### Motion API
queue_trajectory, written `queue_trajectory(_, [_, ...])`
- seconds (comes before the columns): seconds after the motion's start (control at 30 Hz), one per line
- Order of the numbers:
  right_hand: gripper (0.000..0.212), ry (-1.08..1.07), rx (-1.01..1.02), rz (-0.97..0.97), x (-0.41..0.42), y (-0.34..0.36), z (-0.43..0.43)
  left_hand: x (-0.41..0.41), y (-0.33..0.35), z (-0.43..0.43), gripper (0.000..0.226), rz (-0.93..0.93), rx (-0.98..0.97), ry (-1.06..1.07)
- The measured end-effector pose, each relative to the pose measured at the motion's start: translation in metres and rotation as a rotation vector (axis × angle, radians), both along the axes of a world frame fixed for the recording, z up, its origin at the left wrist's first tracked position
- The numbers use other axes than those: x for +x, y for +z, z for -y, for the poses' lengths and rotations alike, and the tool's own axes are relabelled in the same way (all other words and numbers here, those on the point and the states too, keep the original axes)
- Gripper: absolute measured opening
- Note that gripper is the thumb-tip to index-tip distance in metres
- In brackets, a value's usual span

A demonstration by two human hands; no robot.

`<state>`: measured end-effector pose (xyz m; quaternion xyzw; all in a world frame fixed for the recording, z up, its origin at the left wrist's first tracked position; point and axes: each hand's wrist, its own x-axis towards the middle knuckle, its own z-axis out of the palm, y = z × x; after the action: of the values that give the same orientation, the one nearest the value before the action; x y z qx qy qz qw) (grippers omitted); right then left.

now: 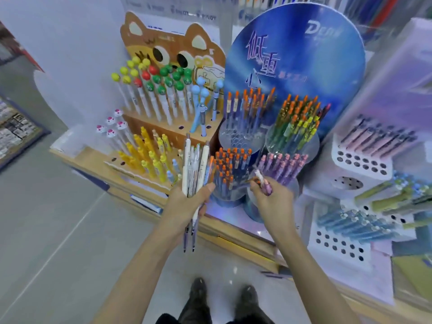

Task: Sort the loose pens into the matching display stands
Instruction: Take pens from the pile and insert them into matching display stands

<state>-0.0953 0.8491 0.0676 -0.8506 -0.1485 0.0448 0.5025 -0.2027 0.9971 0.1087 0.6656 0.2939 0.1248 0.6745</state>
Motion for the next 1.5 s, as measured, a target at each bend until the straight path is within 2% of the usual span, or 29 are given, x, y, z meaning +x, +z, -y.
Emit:
queue_trajectory(0.17, [0.011,0.066,-0.134,0.093,0.006,0.005,0.003,0.006,-0.003,-0.002,0.028,-0.014,-0.049,0.008])
queue_trajectory(0.3, [0.007,0.131,-0.16,0.174,0.01,0.009,-0.001,0.005,-0.004,0.0,0.026,0.003,-0.052,0.01])
queue_trajectory(0.43, [0.012,0.256,-0.159,0.184,0.018,0.011,-0.012,0.007,-0.004,0.002,0.023,0.006,-0.059,0.046])
queue_trajectory(0.63, [0.016,0.242,-0.103,0.119,0.032,0.009,-0.012,0.006,-0.005,0.001,0.01,0.032,-0.08,0.077])
queue_trajectory(0.77, [0.028,0.33,-0.228,0.126,0.035,0.01,-0.012,0.006,-0.007,0.006,0.012,0.042,-0.086,0.089])
queue_trajectory(0.83, [0.025,0.34,-0.262,0.113,0.033,0.007,-0.011,0.007,-0.008,0.009,0.014,0.037,-0.087,0.097])
queue_trajectory(0.97, [0.02,0.295,-0.184,-0.025,0.034,0.009,-0.014,0.007,-0.008,0.012,0.013,0.042,-0.098,0.113])
queue_trajectory(1.1, [0.042,0.371,-0.141,-0.174,0.033,0.02,-0.015,0.007,-0.008,0.013,0.016,0.045,-0.081,0.115])
queue_trajectory(1.2, [0.04,0.412,-0.156,-0.287,0.033,0.016,-0.015,0.006,-0.007,0.014,0.018,0.047,-0.065,0.109])
queue_trajectory(1.3, [0.018,0.357,0.052,-0.497,0.033,0.014,-0.016,0.006,-0.005,0.014,0.021,0.056,-0.071,0.11])
queue_trajectory(1.4, [0.02,0.33,0.264,-0.583,0.03,0.022,-0.017,0.006,-0.002,0.015,0.018,0.065,-0.082,0.114])
queue_trajectory(1.5, [0.02,0.331,0.348,-0.584,0.024,0.03,-0.018,0.006,-0.002,0.016,0.018,0.064,-0.099,0.114])
